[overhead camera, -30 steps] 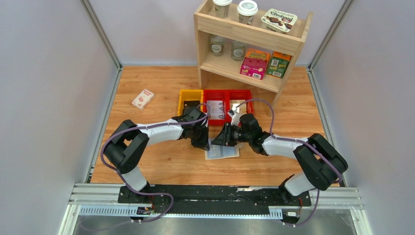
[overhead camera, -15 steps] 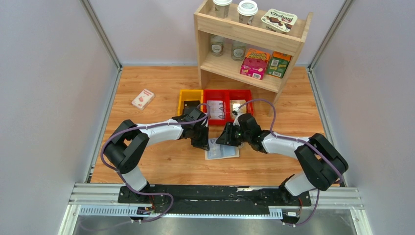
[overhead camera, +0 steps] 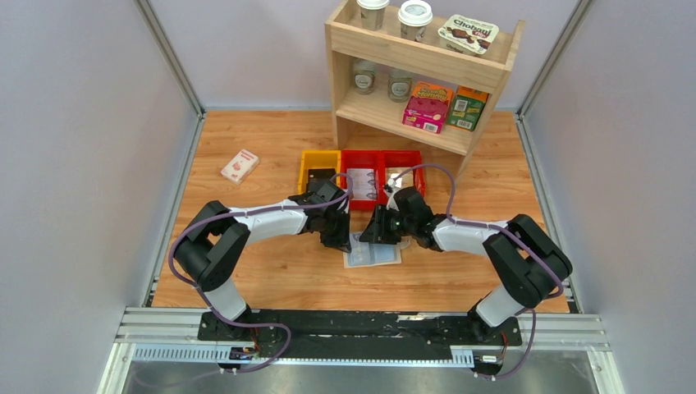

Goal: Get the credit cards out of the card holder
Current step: Remove the credit card from the card holder.

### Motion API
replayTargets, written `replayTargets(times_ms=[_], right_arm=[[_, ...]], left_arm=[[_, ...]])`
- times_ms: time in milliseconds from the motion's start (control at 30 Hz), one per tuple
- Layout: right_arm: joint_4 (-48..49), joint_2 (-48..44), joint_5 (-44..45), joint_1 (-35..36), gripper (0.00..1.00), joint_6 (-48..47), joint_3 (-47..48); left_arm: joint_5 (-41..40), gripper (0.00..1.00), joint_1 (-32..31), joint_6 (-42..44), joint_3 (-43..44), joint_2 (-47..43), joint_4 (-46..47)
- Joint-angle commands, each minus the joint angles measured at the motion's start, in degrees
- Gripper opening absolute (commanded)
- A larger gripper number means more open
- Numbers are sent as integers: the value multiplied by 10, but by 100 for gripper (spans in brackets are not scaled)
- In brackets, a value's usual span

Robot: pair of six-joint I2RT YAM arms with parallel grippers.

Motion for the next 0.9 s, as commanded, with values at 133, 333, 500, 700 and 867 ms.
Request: replayTargets(times_ms=[133,333,500,700,867], right_arm=[[5,-38,5,3,39,-17,9],[-67,-12,48,3,39,-21,41],[-75,15,35,4,39,-21,55],[-39,33,-30,6,38,-26,56],[19,18,-80,7,35,-20,35]], left_arm=[[-33,13,-3,13,2,16,-25],[-41,13,-3,12,0,7,-27],[-47,13,-3,10,-3,2,-29],[-45,13,-3,14,3,18,-27],[-51,13,-3,15,1,20,-25]])
